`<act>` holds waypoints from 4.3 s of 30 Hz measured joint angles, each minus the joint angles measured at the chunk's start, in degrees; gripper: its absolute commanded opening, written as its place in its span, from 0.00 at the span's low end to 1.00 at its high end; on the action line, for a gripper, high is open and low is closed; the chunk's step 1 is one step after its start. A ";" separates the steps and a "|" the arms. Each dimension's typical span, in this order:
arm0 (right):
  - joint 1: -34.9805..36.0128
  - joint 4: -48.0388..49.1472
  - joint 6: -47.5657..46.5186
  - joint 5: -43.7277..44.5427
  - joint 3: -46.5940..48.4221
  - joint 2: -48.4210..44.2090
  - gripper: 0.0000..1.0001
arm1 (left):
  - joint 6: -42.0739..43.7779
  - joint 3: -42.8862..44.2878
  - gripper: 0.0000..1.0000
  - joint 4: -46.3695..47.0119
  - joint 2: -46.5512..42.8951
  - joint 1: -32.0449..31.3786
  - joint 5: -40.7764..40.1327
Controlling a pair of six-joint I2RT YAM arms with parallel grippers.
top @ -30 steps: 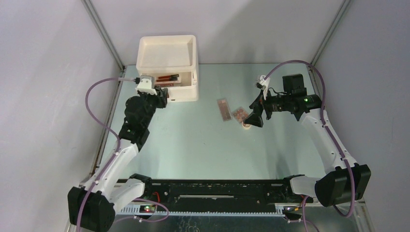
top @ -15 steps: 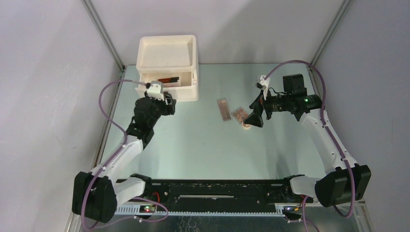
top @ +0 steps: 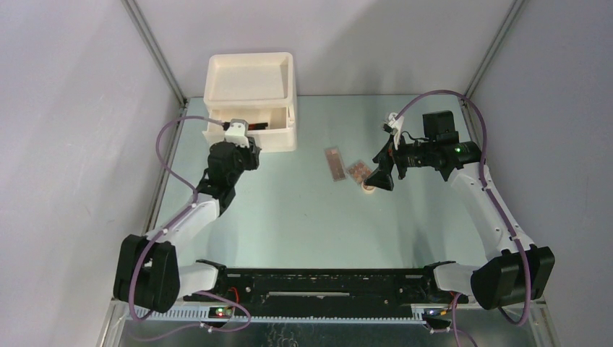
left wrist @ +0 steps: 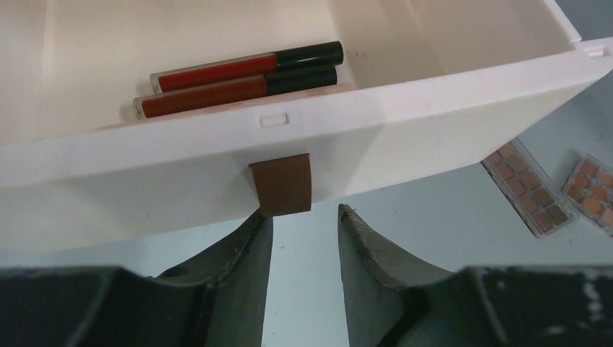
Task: Organize the makeup
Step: Close the drawer in the storage box, then pick up the makeup from the center of the board, then place the makeup at the center of the board.
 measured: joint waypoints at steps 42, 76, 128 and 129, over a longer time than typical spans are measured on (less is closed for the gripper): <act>0.07 6.78 7.26 9.86 -2.27 3.52 1.00 | 8.35 18.03 0.99 4.90 16.26 0.09 -4.33; 11.69 7.45 10.05 47.63 1.01 34.16 0.90 | 15.37 2.08 1.00 -9.77 -13.14 0.11 12.87; 37.48 2.58 6.43 40.65 18.71 46.40 1.00 | 22.86 -0.70 1.00 -22.75 -26.93 0.11 28.04; 37.29 2.40 6.43 40.24 18.16 45.64 1.00 | 23.26 -0.70 1.00 -23.45 -26.91 0.11 28.57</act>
